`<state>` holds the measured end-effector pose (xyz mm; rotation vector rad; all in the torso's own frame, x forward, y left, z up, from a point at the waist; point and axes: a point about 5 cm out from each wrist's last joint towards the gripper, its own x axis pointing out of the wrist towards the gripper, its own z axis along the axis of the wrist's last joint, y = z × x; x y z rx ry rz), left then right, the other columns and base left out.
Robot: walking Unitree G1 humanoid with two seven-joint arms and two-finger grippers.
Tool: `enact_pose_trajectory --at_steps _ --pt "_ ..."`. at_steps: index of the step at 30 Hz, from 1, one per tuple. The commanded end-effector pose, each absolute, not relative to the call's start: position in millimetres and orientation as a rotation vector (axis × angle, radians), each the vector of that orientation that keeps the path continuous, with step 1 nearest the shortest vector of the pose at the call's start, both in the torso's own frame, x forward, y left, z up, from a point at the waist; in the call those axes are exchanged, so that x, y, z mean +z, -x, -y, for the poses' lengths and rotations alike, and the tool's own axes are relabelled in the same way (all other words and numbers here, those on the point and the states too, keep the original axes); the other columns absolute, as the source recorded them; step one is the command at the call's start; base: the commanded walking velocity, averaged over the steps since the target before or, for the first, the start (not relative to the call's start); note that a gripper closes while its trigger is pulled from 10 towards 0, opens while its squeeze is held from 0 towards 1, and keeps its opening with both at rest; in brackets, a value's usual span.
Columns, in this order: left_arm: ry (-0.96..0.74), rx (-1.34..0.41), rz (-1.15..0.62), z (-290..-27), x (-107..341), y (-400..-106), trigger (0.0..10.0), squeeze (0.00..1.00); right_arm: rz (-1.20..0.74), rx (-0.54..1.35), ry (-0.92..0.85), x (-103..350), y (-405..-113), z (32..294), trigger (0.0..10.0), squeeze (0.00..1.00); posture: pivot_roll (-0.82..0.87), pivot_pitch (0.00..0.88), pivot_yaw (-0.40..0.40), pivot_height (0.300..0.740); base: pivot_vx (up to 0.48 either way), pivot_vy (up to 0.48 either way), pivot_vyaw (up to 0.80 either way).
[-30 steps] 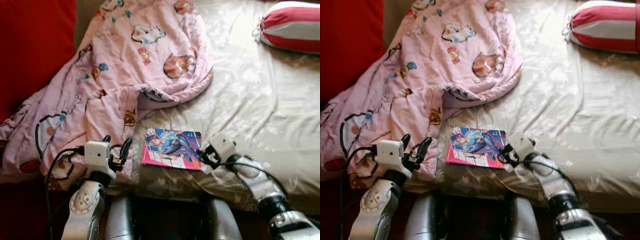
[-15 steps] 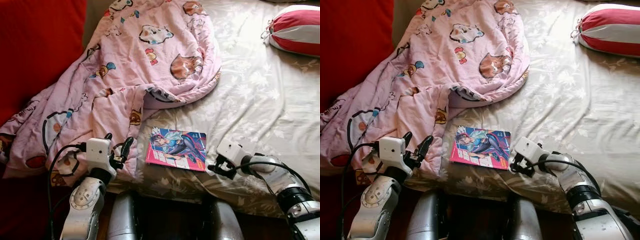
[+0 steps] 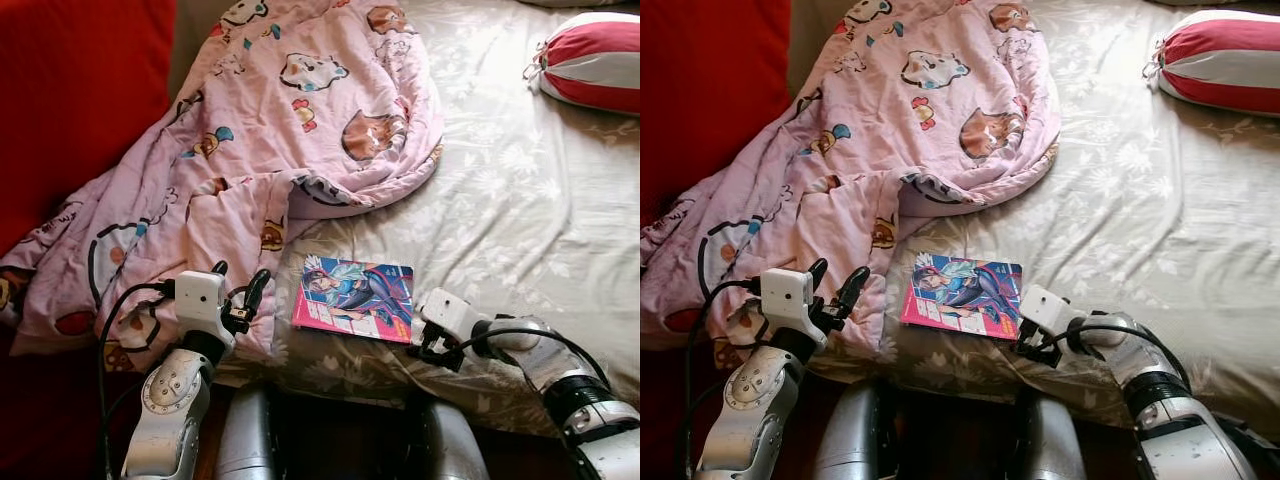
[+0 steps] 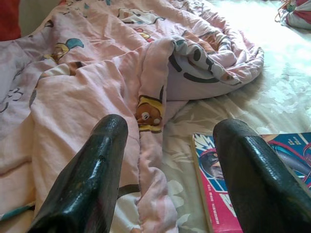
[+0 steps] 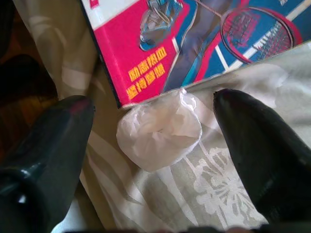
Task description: Clean up the room
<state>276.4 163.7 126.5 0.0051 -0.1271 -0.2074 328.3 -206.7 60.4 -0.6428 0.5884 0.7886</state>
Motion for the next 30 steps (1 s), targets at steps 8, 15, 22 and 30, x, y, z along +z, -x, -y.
enact_pose_trajectory --at_steps 8,15,22,30 --pt "-0.007 -0.203 0.098 -166 120 -274 10.0 0.0 -0.623 0.747 0.683 55 -328 207 10.0 0.0 0.17 0.163 0.033 0.584 0.0 0.0 0.0" --pt "-0.01 -0.202 0.103 -165 122 -274 10.0 0.0 -0.63 0.725 0.688 52 -328 207 10.0 0.0 0.17 0.168 0.032 0.584 0.0 0.0 0.0" --pt "-0.014 -0.201 0.102 -166 121 -273 10.0 0.0 -0.641 0.72 0.674 44 -324 201 10.0 0.0 0.19 0.167 0.034 0.584 0.0 0.0 0.0" --pt "-0.019 -0.198 0.098 -166 121 -273 10.0 0.0 -0.645 0.716 0.682 41 -323 199 0.0 0.0 0.19 0.164 0.033 0.584 0.0 0.0 0.0"
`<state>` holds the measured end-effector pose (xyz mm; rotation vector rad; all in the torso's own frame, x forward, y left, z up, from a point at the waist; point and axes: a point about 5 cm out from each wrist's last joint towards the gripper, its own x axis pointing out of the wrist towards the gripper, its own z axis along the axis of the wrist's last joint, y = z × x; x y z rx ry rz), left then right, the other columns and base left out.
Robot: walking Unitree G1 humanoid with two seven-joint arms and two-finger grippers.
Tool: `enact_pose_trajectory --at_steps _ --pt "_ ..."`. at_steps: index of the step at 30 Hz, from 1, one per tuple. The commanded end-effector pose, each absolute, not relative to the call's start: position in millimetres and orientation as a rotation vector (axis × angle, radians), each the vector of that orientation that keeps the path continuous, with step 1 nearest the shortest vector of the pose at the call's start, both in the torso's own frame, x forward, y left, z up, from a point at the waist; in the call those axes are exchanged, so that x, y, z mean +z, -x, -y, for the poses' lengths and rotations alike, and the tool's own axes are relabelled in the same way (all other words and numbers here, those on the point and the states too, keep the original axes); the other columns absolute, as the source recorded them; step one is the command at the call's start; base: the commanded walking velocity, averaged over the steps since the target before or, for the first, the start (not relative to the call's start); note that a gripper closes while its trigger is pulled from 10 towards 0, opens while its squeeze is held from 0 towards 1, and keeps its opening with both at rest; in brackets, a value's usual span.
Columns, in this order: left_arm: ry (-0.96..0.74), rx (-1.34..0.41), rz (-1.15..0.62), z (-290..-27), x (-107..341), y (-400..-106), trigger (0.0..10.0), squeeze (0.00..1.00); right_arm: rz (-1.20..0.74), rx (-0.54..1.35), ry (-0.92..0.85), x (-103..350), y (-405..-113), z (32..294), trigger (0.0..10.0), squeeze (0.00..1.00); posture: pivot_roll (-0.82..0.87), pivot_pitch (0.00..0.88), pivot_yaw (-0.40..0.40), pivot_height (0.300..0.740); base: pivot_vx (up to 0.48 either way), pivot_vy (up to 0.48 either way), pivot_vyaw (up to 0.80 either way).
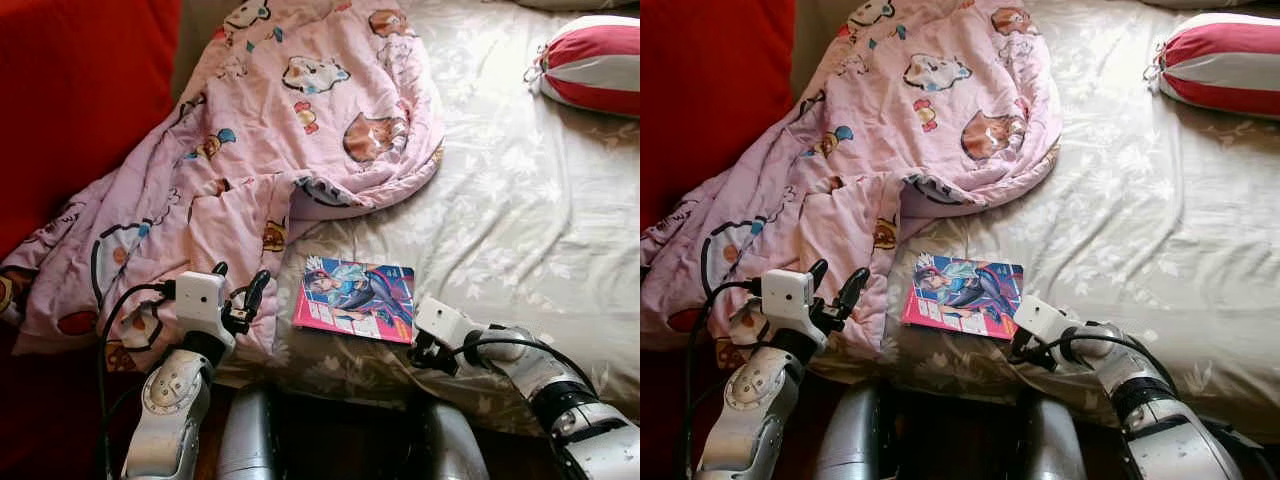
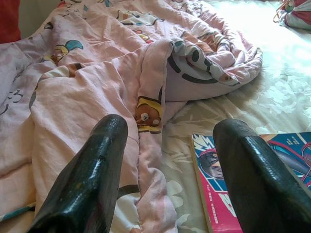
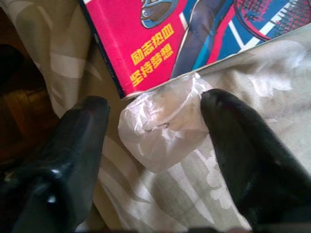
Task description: Clean up the room
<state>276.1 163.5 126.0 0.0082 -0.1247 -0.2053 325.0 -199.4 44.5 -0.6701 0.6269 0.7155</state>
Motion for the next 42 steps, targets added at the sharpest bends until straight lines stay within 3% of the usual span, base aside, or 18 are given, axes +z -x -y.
enact_pose_trajectory --at_steps 1,11,42 --pt "-0.019 -0.198 0.098 -166 121 -273 10.0 0.0 -0.645 0.716 0.682 41 -323 199 0.0 0.0 0.19 0.164 0.033 0.584 0.0 0.0 0.0" --pt "-0.034 -0.205 0.097 -165 120 -274 10.0 0.0 -0.681 0.691 0.803 38 -321 209 0.0 0.0 0.2 0.178 0.032 0.584 0.0 0.0 0.0" --pt "-0.048 -0.216 0.079 -164 117 -276 10.0 0.0 -0.596 0.629 0.642 34 -322 193 0.0 0.0 0.19 0.188 0.038 0.584 0.0 0.0 0.0"
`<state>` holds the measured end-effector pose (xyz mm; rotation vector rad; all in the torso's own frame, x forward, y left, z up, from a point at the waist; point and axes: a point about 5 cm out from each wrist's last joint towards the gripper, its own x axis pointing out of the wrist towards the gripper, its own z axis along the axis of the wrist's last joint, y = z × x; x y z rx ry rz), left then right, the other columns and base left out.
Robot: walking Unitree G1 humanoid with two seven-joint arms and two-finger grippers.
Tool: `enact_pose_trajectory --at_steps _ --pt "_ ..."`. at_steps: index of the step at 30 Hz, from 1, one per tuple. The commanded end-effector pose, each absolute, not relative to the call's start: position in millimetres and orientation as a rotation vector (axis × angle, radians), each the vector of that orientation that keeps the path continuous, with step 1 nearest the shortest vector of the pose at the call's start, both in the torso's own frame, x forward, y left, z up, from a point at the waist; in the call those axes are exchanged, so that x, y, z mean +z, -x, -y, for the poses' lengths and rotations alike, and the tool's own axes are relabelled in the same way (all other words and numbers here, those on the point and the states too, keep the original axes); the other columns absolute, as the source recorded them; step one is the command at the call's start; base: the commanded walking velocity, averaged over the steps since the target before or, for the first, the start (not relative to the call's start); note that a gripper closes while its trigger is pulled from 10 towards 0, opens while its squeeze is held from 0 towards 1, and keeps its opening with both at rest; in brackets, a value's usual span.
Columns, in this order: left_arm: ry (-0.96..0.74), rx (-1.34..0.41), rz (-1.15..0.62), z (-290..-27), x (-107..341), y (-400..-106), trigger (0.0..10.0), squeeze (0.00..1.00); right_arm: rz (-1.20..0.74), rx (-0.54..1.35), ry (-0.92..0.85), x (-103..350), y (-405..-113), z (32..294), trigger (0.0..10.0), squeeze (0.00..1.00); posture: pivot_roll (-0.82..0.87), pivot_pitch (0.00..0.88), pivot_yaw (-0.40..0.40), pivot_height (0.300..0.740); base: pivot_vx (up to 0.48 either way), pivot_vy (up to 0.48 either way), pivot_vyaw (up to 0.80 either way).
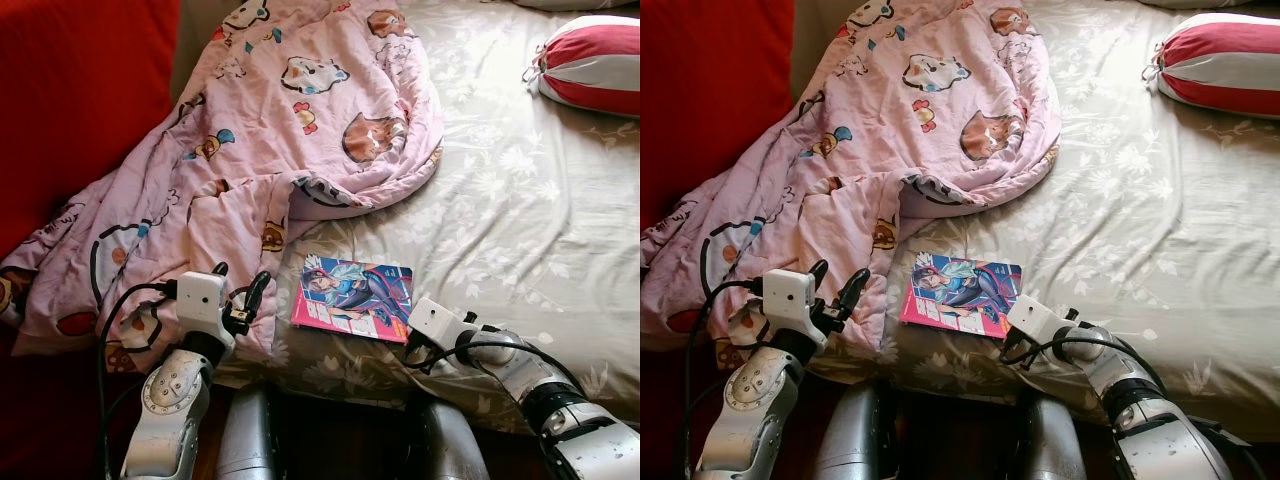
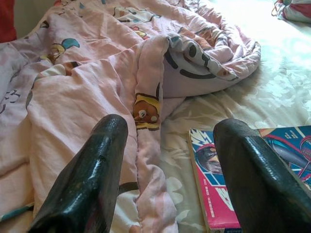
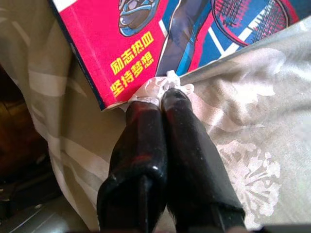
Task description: Clean up the room
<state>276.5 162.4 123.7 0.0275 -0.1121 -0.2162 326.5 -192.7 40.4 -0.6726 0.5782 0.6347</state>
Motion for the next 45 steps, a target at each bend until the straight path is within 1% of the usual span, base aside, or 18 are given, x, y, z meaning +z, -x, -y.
enact_pose_trajectory --at_steps 1,7,12,15,16,19,20,21,23,24,26,27,28,29,30,32,40,45 --pt "-0.049 -0.216 0.075 -165 116 -276 10.0 0.0 -0.594 0.604 0.62 33 -320 196 0.0 0.0 0.18 0.186 0.038 0.584 0.0 0.0 0.0" --pt "-0.046 -0.209 0.066 -166 112 -279 10.0 0.0 -0.527 0.473 0.44 30 -308 219 0.0 0.0 0.17 0.155 0.029 0.584 0.0 0.0 0.0" --pt "-0.033 -0.191 0.074 -171 112 -282 10.0 0.0 -0.32 0.366 0.146 45 -291 239 0.0 0.0 0.15 0.109 0.02 0.584 0.0 0.0 0.0" --pt "-0.03 -0.184 0.07 -173 110 -284 10.0 0.0 -0.272 0.357 0.095 50 -280 244 0.0 0.0 0.14 0.096 0.022 0.584 0.0 0.0 0.0" --pt "-0.021 -0.174 0.063 -176 107 -287 10.0 0.0 -0.204 0.346 0.018 60 -267 246 0.0 0.0 0.12 0.078 0.029 0.584 0.0 0.0 0.0" --pt "-0.01 -0.173 0.043 -177 101 -290 10.0 0.0 -0.146 0.33 -0.093 67 -260 243 0.0 0.0 0.08 0.049 0.035 0.584 0.0 0.0 0.0" --pt "-0.005 -0.172 0.03 -177 97 -291 10.0 0.0 -0.139 0.326 -0.116 67 -259 240 0.3 0.0 0.08 0.04 0.038 0.584 0.0 0.0 0.0" --pt "-0.009 -0.172 -0.022 -177 82 -294 10.0 0.0 -0.138 0.249 -0.21 55 -256 237 10.0 0.0 0.06 0.017 0.041 0.584 0.0 0.0 0.0" --pt "-0.015 -0.172 -0.047 -178 75 -294 10.0 0.0 -0.167 0.205 -0.27 43 -254 235 10.0 0.0 0.06 0.004 0.038 0.584 0.0 0.0 0.0" --pt "-0.017 -0.177 -0.085 -177 66 -296 10.0 0.0 -0.221 0.164 -0.273 23 -252 229 10.0 0.0 0.06 0.0 0.039 0.584 0.0 0.0 0.0" --pt "-0.011 -0.181 -0.112 -177 61 -297 10.0 0.0 -0.261 0.149 -0.207 10 -251 223 10.0 0.0 0.06 0.0 0.039 0.584 0.0 0.0 0.0" --pt "-0.004 -0.173 -0.152 -179 51 -296 10.0 0.0 -0.298 0.066 -0.232 -4 -249 220 10.0 0.0 0.06 0.0 0.038 0.584 0.0 0.0 0.0" --pt "-0.005 -0.168 -0.187 -180 44 -296 10.0 0.0 -0.32 -0.021 -0.274 -10 -249 221 10.0 0.0 0.06 0.0 0.04 0.584 0.0 0.0 0.0" --pt "-0.005 -0.168 -0.187 -180 44 -296 10.0 0.0 -0.32 -0.021 -0.274 -10 -249 221 10.0 0.0 0.06 0.0 0.04 0.584 0.0 0.0 0.0" --pt "-0.016 -0.162 -0.222 -182 36 -294 10.0 0.0 -0.33 -0.103 -0.332 -13 -249 223 10.0 0.0 0.06 0.0 0.039 0.584 0.0 0.0 0.0" --pt "-0.001 -0.146 -0.267 -184 27 -292 10.0 0.0 -0.347 -0.17 -0.345 -13 -249 225 10.0 0.0 0.05 0.0 0.038 0.584 0.0 0.0 0.0" --pt "0.021 -0.114 -0.384 -183 3 -288 10.0 0.0 -0.431 -0.26 -0.33 -22 -253 232 10.0 0.0 0.06 0.0 0.022 0.634 0.0 0.0 0.0" --pt "0.037 -0.09 -0.42 -182 -2 -285 10.0 0.0 -0.453 -0.249 -0.352 -22 -256 230 10.0 0.0 0.06 0.0 0.017 0.654 0.0 0.0 0.0"
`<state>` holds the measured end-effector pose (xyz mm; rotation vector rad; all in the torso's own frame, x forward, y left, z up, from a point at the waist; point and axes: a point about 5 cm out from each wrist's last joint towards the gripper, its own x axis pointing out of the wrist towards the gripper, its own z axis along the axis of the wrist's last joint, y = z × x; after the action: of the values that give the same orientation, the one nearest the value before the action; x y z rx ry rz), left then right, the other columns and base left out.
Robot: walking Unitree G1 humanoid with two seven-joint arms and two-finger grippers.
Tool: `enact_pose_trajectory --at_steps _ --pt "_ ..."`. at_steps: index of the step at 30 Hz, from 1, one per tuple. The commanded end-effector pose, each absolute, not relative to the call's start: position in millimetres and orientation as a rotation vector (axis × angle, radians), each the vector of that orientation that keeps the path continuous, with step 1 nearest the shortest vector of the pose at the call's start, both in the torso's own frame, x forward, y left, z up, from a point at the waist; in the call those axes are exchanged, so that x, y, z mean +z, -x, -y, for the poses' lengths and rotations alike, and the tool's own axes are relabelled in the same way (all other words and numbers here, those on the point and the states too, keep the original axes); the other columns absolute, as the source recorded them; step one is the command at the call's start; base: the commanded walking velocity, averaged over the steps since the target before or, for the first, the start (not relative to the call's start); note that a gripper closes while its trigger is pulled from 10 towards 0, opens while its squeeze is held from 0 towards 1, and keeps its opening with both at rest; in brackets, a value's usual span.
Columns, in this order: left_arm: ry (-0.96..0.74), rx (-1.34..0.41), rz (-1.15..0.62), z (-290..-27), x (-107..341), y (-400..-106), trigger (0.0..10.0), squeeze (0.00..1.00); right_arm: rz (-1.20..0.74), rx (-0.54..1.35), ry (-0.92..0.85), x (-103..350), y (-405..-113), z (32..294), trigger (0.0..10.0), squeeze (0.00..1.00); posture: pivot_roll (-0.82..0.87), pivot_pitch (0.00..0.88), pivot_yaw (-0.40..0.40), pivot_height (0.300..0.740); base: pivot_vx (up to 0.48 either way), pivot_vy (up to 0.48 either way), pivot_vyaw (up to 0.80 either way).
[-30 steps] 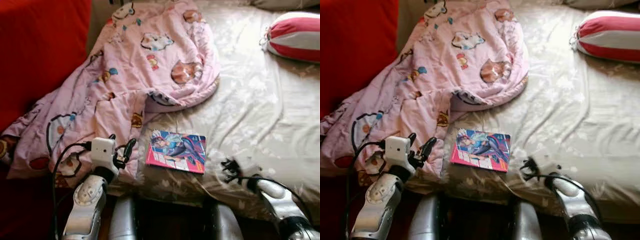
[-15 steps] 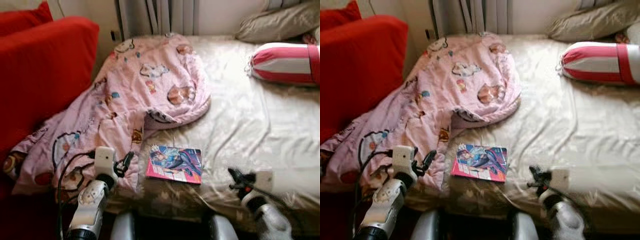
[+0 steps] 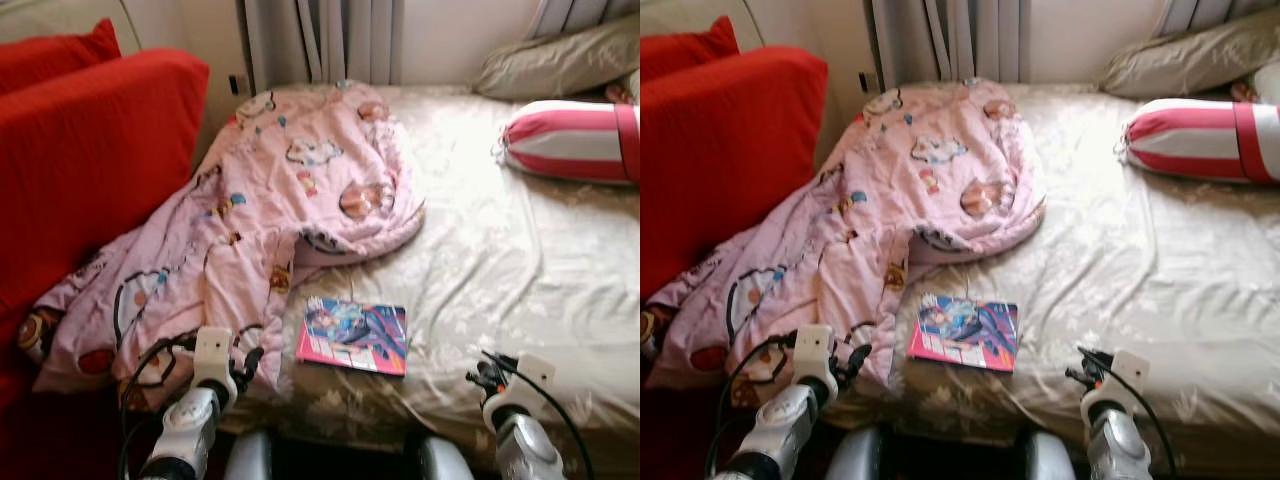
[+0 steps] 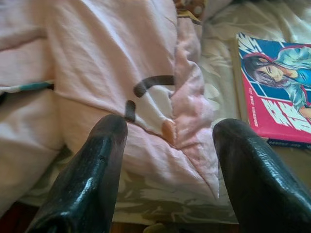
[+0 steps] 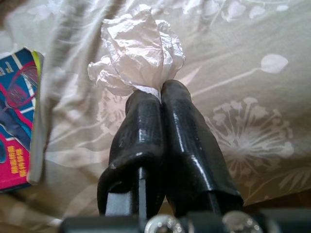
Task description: Clean up the room
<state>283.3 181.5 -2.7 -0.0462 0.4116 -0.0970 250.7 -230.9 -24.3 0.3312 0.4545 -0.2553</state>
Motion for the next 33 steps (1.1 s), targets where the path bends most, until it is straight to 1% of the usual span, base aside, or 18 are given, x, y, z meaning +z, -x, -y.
enact_pose_trajectory --at_steps 1,2,6,14,21,26,27,33 --pt "0.037 -0.09 -0.42 -182 -2 -285 10.0 0.0 -0.453 -0.249 -0.352 -22 -256 230 10.0 0.0 0.06 0.0 0.017 0.654 0.0 0.0 0.0" --pt "0.038 -0.087 -0.428 -181 -4 -285 10.0 0.0 -0.454 -0.235 -0.371 -22 -257 228 10.0 0.0 0.06 0.0 0.017 0.659 0.0 0.0 0.0" --pt "0.047 -0.066 -0.472 -181 -10 -281 10.0 0.0 -0.501 -0.173 -0.309 -24 -258 220 10.0 0.0 0.06 0.0 0.008 0.679 0.0 0.0 0.0" --pt "0.05 -0.02 -0.541 -187 -20 -273 10.0 0.0 -0.55 -0.196 -0.286 -29 -255 217 10.0 0.0 0.06 0.0 0.008 0.709 0.0 0.0 0.0" --pt "0.072 0.045 -0.611 -193 -30 -263 10.0 0.0 -0.601 -0.162 -0.24 -34 -252 213 10.0 0.0 0.07 0.0 -0.022 0.739 0.0 0.0 0.0" --pt "0.076 0.072 -0.662 -197 -36 -256 10.0 0.0 -0.646 -0.146 -0.186 -37 -249 215 10.0 0.0 0.07 0.0 -0.018 0.74 0.0 0.0 0.0" --pt "0.072 0.085 -0.704 -200 -42 -248 10.0 0.0 -0.677 -0.146 -0.174 -41 -244 216 10.0 0.0 0.06 0.0 -0.025 0.74 0.0 0.0 0.0" --pt "0.073 0.105 -0.738 -204 -48 -240 10.0 0.0 -0.702 -0.141 -0.177 -45 -239 215 10.0 0.0 0.06 0.0 -0.021 0.74 0.0 0.0 0.0"
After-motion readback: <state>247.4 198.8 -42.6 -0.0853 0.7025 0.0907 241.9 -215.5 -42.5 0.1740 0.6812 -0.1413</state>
